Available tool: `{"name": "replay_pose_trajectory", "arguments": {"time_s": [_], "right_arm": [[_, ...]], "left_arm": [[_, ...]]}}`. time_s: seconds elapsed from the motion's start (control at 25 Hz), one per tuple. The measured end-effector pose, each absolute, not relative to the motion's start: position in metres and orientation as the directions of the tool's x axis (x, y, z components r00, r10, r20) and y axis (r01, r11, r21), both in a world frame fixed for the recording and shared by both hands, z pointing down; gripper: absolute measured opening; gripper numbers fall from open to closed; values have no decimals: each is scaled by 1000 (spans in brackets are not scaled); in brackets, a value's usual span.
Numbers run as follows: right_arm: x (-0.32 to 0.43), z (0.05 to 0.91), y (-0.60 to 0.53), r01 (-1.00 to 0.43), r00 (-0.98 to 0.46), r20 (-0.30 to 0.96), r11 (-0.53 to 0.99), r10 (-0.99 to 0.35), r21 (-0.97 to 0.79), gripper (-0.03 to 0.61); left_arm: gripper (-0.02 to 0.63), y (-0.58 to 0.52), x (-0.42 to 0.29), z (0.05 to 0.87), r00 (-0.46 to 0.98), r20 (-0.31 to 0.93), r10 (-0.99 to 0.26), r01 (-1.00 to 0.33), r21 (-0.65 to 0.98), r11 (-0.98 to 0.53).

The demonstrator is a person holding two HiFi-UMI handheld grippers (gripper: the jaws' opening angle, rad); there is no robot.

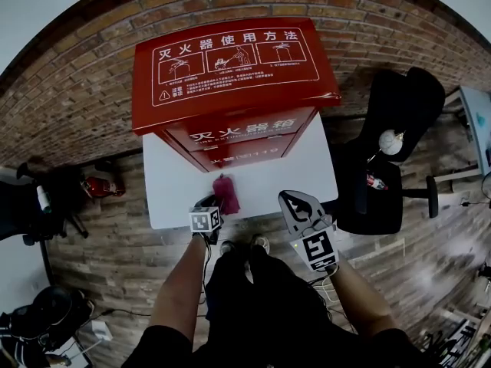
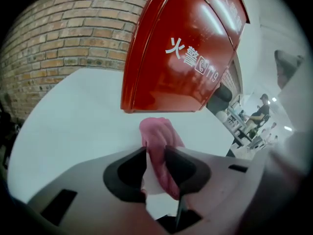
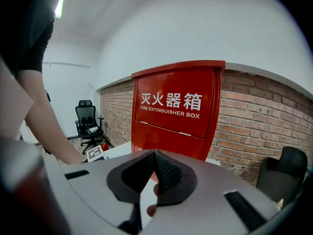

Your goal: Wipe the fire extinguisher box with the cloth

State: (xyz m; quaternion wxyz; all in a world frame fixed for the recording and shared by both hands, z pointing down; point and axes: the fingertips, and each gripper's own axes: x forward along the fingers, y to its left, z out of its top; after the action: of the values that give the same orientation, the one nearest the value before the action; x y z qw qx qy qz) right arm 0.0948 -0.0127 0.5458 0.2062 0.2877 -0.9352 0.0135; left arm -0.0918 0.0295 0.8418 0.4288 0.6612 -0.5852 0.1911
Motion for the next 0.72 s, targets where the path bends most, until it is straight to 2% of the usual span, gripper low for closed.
{"name": "replay_pose_trajectory", "arguments": {"time_s": [0.32,0.6,0.72], "right_arm": [[98,542,-5,-545,-754,379,833,-536,94,20],[91,537,17,-557,-769,361,830,-528,28,20],[84,532,35,-560,-773,357,828,-525,5,20]], "left_arm": [[143,41,-120,808,90,721,-687,-986,160,39],[137,63,-124,729,63,595,-801,-991,131,19],[95,84,-125,681,52,526,-849,-993,119,13]]}}
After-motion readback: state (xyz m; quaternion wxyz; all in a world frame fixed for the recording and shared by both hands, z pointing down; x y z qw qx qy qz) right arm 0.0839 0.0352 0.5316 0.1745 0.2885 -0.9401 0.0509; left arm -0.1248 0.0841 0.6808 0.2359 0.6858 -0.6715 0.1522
